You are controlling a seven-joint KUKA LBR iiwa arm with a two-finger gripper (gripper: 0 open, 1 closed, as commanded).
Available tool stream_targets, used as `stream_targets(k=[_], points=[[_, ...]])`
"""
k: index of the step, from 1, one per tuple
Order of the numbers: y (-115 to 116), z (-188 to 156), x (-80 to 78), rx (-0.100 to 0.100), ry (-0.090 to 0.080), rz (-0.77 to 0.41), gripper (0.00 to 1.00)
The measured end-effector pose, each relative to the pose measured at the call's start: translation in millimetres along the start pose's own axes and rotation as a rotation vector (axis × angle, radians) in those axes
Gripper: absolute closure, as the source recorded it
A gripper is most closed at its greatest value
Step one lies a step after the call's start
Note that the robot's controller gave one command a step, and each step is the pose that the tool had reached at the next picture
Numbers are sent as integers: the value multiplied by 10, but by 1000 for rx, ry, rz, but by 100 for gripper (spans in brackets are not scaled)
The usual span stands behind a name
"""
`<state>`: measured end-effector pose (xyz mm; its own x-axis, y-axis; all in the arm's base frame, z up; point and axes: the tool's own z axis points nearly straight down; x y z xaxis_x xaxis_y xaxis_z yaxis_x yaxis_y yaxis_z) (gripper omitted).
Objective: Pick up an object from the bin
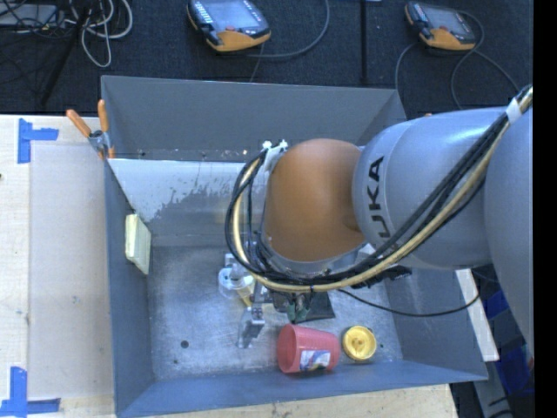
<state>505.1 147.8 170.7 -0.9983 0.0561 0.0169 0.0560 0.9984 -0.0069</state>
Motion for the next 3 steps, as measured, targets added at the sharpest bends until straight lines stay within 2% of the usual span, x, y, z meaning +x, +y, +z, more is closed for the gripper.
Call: stream_targets(k=[1,2,3], points=[[-48,-111,-224,-13,-34,-113,0],[-163,67,-278,-10,-31,-140,0],[-105,336,-154,-4,-28,-195,0]])
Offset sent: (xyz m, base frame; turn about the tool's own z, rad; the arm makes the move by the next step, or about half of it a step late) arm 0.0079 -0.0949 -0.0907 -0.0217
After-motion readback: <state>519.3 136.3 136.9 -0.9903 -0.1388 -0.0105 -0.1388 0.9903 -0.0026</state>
